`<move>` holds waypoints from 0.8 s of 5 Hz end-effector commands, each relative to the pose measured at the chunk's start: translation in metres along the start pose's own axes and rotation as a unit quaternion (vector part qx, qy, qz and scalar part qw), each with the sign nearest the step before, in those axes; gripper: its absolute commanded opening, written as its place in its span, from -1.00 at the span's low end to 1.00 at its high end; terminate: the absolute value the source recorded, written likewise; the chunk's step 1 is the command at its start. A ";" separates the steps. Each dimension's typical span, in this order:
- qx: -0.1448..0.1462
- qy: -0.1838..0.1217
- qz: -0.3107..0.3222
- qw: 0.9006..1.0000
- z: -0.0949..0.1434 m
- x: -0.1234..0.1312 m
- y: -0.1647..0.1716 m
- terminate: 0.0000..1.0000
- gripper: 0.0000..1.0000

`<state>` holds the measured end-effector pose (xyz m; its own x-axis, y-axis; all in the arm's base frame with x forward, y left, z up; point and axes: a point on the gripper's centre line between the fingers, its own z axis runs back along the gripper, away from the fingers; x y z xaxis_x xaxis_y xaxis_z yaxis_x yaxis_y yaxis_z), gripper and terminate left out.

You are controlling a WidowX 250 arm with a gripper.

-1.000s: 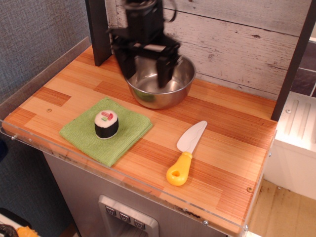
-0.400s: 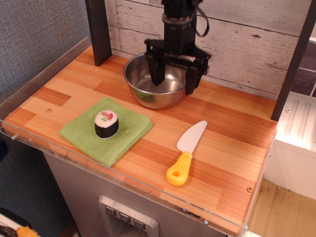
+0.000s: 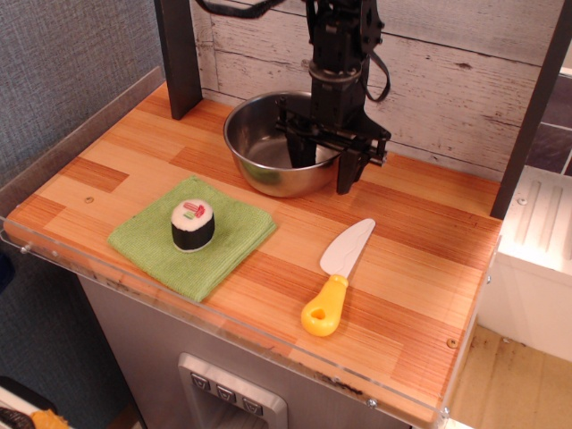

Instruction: Pick up the pot and place it on the left of the green cloth

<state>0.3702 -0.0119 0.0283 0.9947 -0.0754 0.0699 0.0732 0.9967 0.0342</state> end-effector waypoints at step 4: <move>-0.010 -0.107 -0.014 0.994 0.091 -0.023 0.027 -1.00 -1.00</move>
<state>0.3397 0.0144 0.1017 0.9698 -0.0953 0.2245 0.0970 0.9953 0.0035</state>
